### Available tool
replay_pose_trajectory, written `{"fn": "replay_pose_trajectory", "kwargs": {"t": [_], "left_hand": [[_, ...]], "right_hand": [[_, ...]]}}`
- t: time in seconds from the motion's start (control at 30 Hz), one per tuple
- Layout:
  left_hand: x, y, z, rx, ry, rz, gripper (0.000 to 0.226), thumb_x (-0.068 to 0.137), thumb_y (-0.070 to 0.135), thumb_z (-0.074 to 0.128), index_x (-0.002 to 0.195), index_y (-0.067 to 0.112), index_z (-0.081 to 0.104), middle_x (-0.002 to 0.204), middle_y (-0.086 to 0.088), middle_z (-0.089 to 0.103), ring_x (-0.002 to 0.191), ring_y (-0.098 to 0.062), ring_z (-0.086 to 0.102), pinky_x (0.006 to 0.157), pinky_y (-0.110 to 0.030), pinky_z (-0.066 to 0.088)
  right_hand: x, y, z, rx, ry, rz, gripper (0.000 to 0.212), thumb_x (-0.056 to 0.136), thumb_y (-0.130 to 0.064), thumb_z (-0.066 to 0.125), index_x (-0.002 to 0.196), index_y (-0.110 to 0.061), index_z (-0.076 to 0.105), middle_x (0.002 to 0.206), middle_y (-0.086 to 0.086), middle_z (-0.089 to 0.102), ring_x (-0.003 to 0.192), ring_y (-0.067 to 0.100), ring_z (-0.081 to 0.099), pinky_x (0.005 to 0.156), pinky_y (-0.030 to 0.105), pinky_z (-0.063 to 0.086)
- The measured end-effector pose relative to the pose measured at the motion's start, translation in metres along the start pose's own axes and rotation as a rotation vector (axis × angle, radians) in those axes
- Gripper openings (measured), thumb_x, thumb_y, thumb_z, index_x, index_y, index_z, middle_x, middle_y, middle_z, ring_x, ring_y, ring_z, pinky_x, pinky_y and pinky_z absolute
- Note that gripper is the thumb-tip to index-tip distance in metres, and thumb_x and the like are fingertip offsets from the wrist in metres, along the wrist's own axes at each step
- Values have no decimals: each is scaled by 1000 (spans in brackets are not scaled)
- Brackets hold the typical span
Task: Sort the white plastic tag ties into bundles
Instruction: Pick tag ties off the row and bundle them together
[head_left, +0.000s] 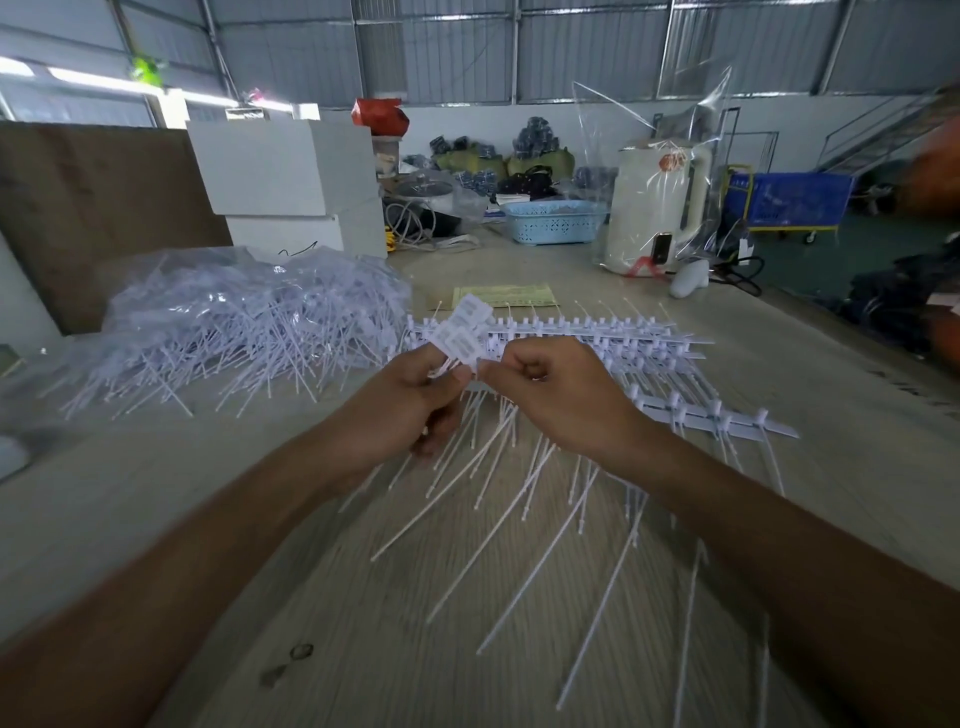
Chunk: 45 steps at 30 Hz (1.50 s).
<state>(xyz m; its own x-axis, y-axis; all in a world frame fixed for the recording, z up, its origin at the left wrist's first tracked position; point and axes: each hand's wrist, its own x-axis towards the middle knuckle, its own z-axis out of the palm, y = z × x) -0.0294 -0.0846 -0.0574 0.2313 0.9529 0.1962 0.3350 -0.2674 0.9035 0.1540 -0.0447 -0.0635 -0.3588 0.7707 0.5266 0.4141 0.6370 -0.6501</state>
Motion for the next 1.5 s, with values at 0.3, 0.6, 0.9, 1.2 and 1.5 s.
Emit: {"fn": "replay_pose_trajectory", "kwargs": {"t": [0.3, 0.6, 0.9, 1.2, 1.5], "left_hand": [[1, 2, -5, -18, 147, -15, 24, 96, 41, 61, 81, 27, 76, 54, 5, 31, 46, -11, 24, 46, -23, 20], [0, 4, 3, -50, 172, 13, 35, 96, 26, 65, 60, 25, 64, 49, 5, 37, 41, -9, 29, 44, -21, 22], [5, -1, -5, -90, 287, 11, 41, 94, 27, 67, 56, 18, 53, 46, 5, 33, 38, -11, 28, 42, -20, 23], [9, -5, -3, -291, 305, -158, 47, 92, 19, 65, 47, 20, 50, 43, 1, 29, 34, -13, 22, 41, -16, 21], [2, -2, -4, -112, 114, -126, 35, 94, 44, 64, 68, 21, 53, 53, 5, 31, 43, -10, 23, 44, -20, 17]], "right_hand": [[-1, -7, -13, 327, -377, 203, 10, 99, -12, 60, 99, -10, 70, 78, 9, 59, 68, 17, 55, 63, 36, 48], [-1, -8, -11, 568, -277, 241, 34, 85, 2, 73, 111, 0, 51, 90, 16, 71, 79, 26, 72, 69, 32, 59], [-2, -8, -20, 357, -448, 325, 25, 98, -27, 63, 95, -4, 72, 63, 7, 59, 55, 22, 51, 45, 24, 43], [-3, -23, -13, -175, -170, -71, 21, 90, -20, 69, 72, -10, 70, 54, 1, 51, 41, 8, 43, 47, 25, 40], [-1, -12, -14, -275, -132, -65, 24, 93, -22, 64, 74, -9, 70, 60, 6, 60, 52, 19, 53, 53, 36, 43]]}}
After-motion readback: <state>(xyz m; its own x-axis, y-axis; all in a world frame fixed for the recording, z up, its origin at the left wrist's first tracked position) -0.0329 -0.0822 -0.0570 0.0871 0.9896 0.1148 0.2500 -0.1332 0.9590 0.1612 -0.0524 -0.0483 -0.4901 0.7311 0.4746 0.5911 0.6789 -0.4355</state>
